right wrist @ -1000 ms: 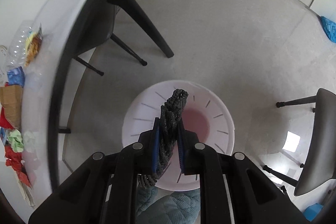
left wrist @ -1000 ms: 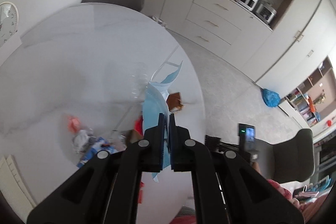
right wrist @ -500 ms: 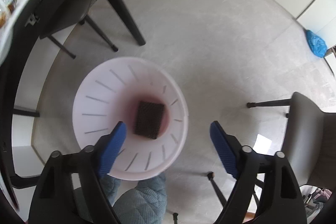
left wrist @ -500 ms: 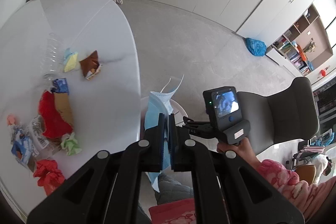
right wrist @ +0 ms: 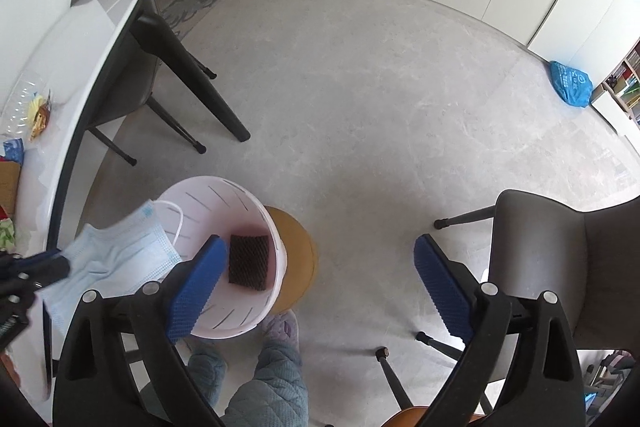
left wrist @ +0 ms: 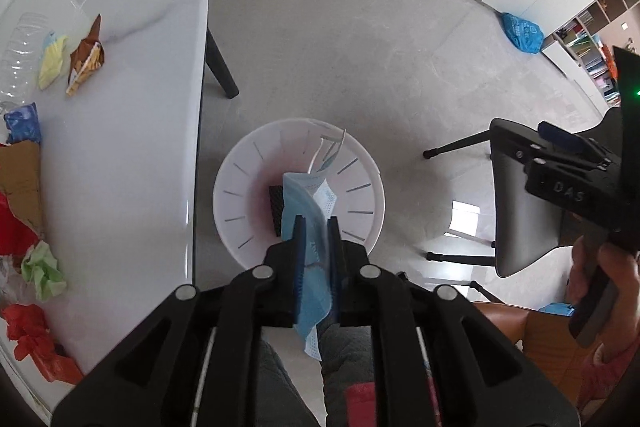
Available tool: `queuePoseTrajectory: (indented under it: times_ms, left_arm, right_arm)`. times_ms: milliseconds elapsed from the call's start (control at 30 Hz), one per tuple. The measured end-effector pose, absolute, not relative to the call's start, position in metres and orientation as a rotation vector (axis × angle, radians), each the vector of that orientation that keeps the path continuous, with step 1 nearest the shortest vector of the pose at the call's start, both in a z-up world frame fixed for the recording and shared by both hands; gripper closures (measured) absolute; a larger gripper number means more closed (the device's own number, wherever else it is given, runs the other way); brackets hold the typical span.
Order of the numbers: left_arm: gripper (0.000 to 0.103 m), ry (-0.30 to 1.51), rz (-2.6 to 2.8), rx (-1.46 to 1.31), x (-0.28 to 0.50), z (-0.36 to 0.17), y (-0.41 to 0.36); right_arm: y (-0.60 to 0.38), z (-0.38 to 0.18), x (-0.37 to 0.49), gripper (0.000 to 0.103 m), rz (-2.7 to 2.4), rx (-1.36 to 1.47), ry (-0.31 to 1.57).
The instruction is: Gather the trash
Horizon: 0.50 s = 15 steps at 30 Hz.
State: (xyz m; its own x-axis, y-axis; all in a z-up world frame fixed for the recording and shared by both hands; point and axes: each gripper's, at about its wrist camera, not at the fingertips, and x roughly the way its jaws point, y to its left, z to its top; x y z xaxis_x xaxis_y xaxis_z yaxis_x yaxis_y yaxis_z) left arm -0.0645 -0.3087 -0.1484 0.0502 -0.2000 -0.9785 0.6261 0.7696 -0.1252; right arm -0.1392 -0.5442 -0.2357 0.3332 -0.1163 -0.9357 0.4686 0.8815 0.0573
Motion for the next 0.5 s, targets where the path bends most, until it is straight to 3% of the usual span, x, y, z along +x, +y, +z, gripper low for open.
queuePoseTrajectory:
  times_ms: [33,100,233,400,500]
  left_arm:
    - [0.057,1.385,-0.642,0.381,-0.065,-0.148,-0.308]
    - [0.046,1.354,-0.625,0.379,-0.067,-0.148,-0.302]
    - [0.038,1.35,-0.643,0.362,-0.068,-0.148,-0.298]
    - [0.019,1.306,-0.643,0.316,-0.059,-0.133,-0.283]
    - [0.017,1.299,-0.634,0.296,-0.057,-0.124,-0.277]
  right_arm:
    - [-0.543,-0.233,-0.139,0.006,-0.387,0.342,1.172]
    - [-0.542,-0.23,-0.136,0.006,-0.37,0.337,1.167]
    - [-0.533,-0.22,-0.131,0.006,-0.339,0.326,1.165]
    - [-0.517,-0.203,-0.121,0.005,-0.292,0.297,1.134]
    - [-0.509,-0.197,-0.112,0.005,-0.264,0.299,1.128]
